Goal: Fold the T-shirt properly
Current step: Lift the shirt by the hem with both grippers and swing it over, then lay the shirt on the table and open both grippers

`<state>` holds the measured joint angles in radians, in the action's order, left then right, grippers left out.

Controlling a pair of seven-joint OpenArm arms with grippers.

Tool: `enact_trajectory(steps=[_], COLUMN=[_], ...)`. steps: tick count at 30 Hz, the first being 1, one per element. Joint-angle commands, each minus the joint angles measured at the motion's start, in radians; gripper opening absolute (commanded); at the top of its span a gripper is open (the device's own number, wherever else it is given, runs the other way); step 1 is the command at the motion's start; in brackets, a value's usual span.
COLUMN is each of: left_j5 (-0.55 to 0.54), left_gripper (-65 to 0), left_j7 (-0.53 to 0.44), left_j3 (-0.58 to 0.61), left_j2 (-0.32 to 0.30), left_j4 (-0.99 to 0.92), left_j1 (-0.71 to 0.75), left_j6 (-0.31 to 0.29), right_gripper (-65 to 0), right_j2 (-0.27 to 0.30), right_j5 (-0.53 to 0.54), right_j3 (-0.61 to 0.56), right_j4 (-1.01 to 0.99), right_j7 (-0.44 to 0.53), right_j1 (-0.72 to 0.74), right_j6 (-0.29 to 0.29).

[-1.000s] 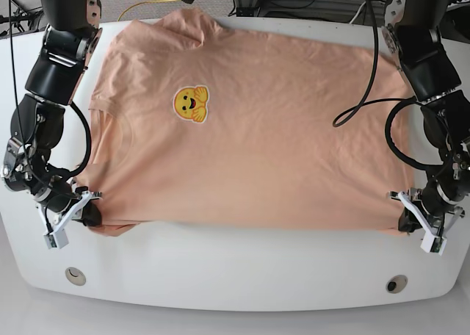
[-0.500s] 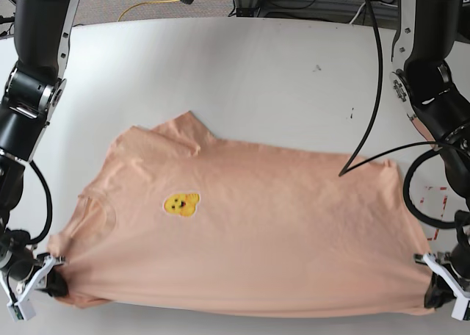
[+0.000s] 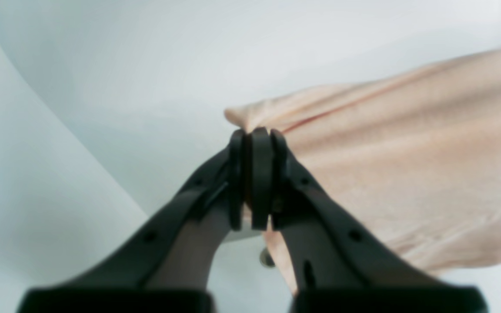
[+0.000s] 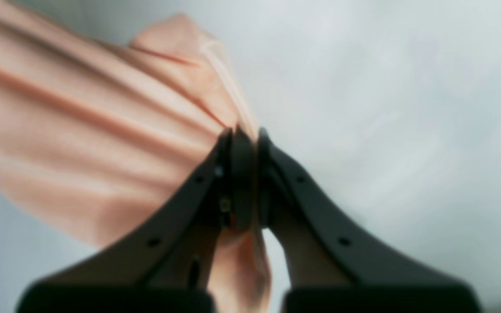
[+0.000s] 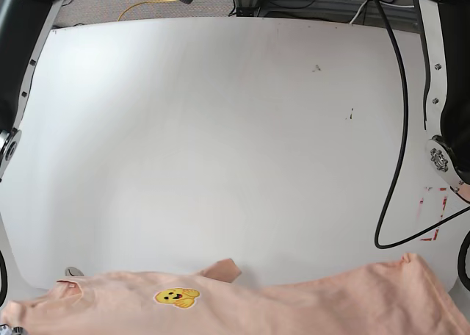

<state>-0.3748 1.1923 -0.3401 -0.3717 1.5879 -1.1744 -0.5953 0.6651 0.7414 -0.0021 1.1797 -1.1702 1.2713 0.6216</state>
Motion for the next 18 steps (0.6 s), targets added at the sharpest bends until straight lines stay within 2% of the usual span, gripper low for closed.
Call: enact_trajectory(steps=[1, 3, 6, 10, 15, 18], left_j5=[0.018, 0.018, 0.017, 0.017, -0.016, -0.076], left_gripper=[-65.0, -65.0, -65.0, -65.0, -65.0, -65.0], left_j7=[-0.005, -0.002, -0.005, -0.005, -0.005, -0.007], left_j3=[0.0, -0.001, -0.007, -0.023, -0.132, -0.17], left_j2=[-0.005, -0.003, -0.002, 0.001, 0.046, 0.05], left_j4=[0.021, 0.047, 0.09, 0.182, 0.23, 0.236], left_j1=[-0.026, 0.024, 0.123, 0.294, 0.515, 0.64], left_j6=[0.005, 0.005, 0.005, 0.005, 0.004, 0.004], right_gripper=[-65.0, -65.0, -65.0, -65.0, -65.0, -65.0], right_j2=[0.023, 0.043, 0.068, 0.094, 0.087, 0.049], right_j5=[-0.004, 0.02, 0.085, 0.174, 0.2, 0.205], right_j3=[0.006, 0.011, 0.018, 0.126, 0.278, 0.317], right_j4=[0.009, 0.012, 0.015, 0.015, 0.078, 0.15], right_j7=[-0.004, -0.009, -0.009, -0.011, -0.011, -0.011], right_j1=[0.034, 0.034, -0.061, -0.239, -0.508, -0.651], right_j6=[-0.007, -0.004, 0.021, 0.021, 0.022, 0.024])
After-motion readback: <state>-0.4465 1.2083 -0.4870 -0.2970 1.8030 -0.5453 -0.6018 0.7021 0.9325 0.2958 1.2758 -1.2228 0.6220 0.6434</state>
